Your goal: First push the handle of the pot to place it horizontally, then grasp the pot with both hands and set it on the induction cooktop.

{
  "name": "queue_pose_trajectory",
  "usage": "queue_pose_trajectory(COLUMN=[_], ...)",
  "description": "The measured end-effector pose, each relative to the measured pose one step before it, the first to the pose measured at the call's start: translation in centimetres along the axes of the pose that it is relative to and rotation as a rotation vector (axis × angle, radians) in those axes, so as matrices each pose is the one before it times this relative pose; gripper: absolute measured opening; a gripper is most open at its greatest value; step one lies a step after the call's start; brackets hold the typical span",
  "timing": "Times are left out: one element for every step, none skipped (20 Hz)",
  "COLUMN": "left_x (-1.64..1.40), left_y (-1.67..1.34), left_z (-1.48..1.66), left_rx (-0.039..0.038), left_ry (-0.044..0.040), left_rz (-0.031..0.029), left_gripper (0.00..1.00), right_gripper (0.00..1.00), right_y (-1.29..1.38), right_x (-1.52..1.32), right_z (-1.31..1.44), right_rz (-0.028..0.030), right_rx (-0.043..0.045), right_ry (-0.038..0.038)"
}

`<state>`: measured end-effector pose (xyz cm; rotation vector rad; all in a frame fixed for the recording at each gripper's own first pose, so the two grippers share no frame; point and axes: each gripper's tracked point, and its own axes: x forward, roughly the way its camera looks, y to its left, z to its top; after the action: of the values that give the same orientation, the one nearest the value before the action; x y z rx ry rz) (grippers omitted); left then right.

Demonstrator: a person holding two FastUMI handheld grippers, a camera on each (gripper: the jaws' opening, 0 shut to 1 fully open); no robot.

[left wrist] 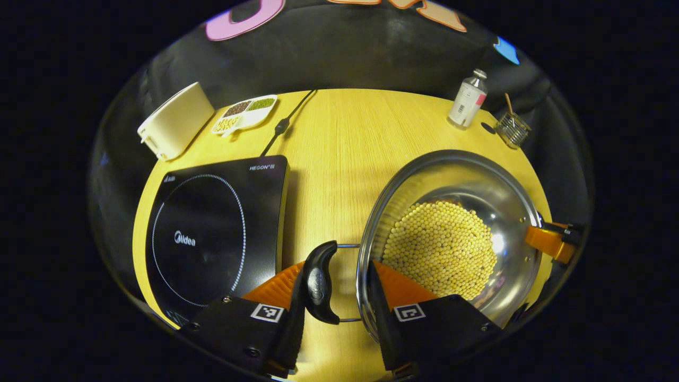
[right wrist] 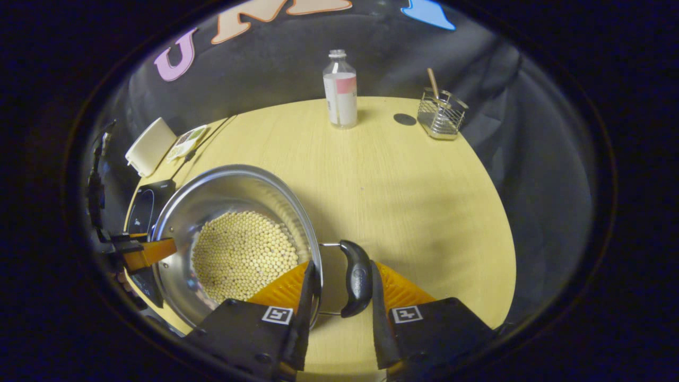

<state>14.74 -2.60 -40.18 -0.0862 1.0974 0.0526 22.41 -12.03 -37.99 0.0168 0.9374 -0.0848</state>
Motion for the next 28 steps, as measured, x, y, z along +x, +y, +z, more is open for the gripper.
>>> queue_pose_trajectory(left_x=[-0.5,-0.579,-0.649,-0.711,-0.627,-0.617,-0.707,-0.672,-0.702,-0.746,-0.419,-0.472,-0.394,-0.434,-0.332,-0.129,-0.038,-0.01,0.095,0.146,0.258,0.255,0.391,0.417,0.387,0.417,0.347,0.392], left_y=[-0.089,0.046,0.047,0.148,0.326,0.329,0.44,0.479,0.605,0.758,0.637,0.858,0.787,0.823,0.818,0.84,0.792,0.749,0.761,0.692,1.041,1.019,1.206,1.209,1.229,1.384,1.363,1.281], left_z=[-0.322,-0.057,0.247,0.389,0.125,0.137,0.038,0.249,0.007,0.068,-0.029,-0.148,-0.285,-0.115,0.113,0.003,-0.234,-0.174,0.031,0.148,0.098,0.185,0.312,0.111,-0.142,0.055,0.13,0.085], left_rx=[-0.01161,-0.00014,0.00441,0.01089,0.012,0.00826,0.00223,-0.00203,-0.00173,0.00301,0.00588,0.00262,-0.00771,-0.01078,-0.00327,0.00186,-0.00129,-0.00728,-0.00854,-0.00214,-0.00104,0.0016,0.00353,0.00442,-0.00116,-0.00342,0.00075,0.00576], left_ry=[-0.00298,-0.01033,-0.01945,-0.01876,-0.01103,-0.00533,-0.00637,-0.01526,-0.00697,-0.01131,-0.00438,0.0008,0.00688,-0.00061,-0.0115,-0.00734,0.00335,0.00685,0.00168,-0.00249,-0.00381,-0.0051,-0.01102,0.00092,0.00784,0.00684,-0.00077,0.00249], left_rz=[-0.0031,0.00586,0.00907,0.00959,0.00741,0.0085,0.00895,0.00964,0.01311,0.01491,0.01133,0.01173,0.01112,0.01124,0.00856,0.00418,0.0001,-0.00459,-0.00989,-0.00947,-0.01063,-0.00972,-0.01142,-0.01492,-0.01615,-0.01605,-0.01388,-0.01304], left_gripper=[0.59,0.6,0.59,0.59,0.6,0.58,0.59,0.58,0.58,0.58,0.58,0.58,0.58,0.58,0.58,0.58,0.58,0.58,0.58,0.58,0.58,0.58,0.58,0.58,0.58,0.58,0.58,0.58], right_gripper=[0.48,0.48,0.48,0.48,0.48,0.43,0.43,0.48,0.43,0.43,0.43,0.43,0.43,0.43,0.43,0.47,0.43,0.43,0.43,0.48,0.48,0.48,0.43,0.47,0.47,0.47,0.47,0.47], right_y=[0.114,0.016,-0.097,-0.149,-0.075,0.037,0.039,-0.183,-0.042,-0.156,-0.032,-0.017,0.033,-0.164,-0.059,-0.127,-0.152,-0.02,-0.037,0.247,0.214,-0.072,0.107,0.09,0.129,0.128,0.022,-0.029], right_x=[0.183,0.131,-0.1,-0.055,-0.139,0.132,0.119,0.265,0.103,0.038,0.18,0.381,0.305,0.064,0.209,0.154,-0.133,-0.151,0.009,0.092,0.047,-0.127,0.08,0.095,-0.291,0.055,0.019,-0.046], right_z=[0.147,0.341,0.266,-0.31,0.052,-0.11,0.126,-0.044,-0.011,0.013,-0.032,-0.001,-0.02,0.256,0.12,-0.138,0.081,0.131,0.245,-0.093,-0.078,-0.053,0.073,-0.184,-0.118,0.062,-0.165,-0.155], right_rz=[0.01094,0.0107,0.0067,0.00768,0.00938,0.01102,0.01347,0.01449,0.01443,0.01174,0.01286,0.01244,0.01425,0.01504,0.0136,0.00689,-0.00027,-0.00416,-0.00562,-0.00563,-0.00672,-0.01032,-0.01267,-0.01507,-0.01926,-0.01547,-0.01289,-0.01569], right_rx=[0.00008,-0.01501,-0.014,0.00096,0.00949,0.00948,0.00536,-0.00308,0.00031,-0.00007,0.00178,-0.00022,-0.00372,-0.00559,-0.00417,-0.00105,-0.00004,-0.00406,-0.0059,0.00072,0.00362,0.00017,-0.00204,-0.00258,-0.00149,-0.00762,-0.00331,0.00327], right_ry=[0.00646,-0.01105,-0.01302,-0.00736,-0.00244,0.00035,-0.00898,-0.00562,-0.00502,0.00017,0.00101,0.00175,0.00148,0.00041,-0.00182,-0.00012,0.00158,0.00085,-0.0001,0.00141,0.00259,0.00128,-0.00267,-0.00428,0.00178,0.00211,0.00418,0.00398])
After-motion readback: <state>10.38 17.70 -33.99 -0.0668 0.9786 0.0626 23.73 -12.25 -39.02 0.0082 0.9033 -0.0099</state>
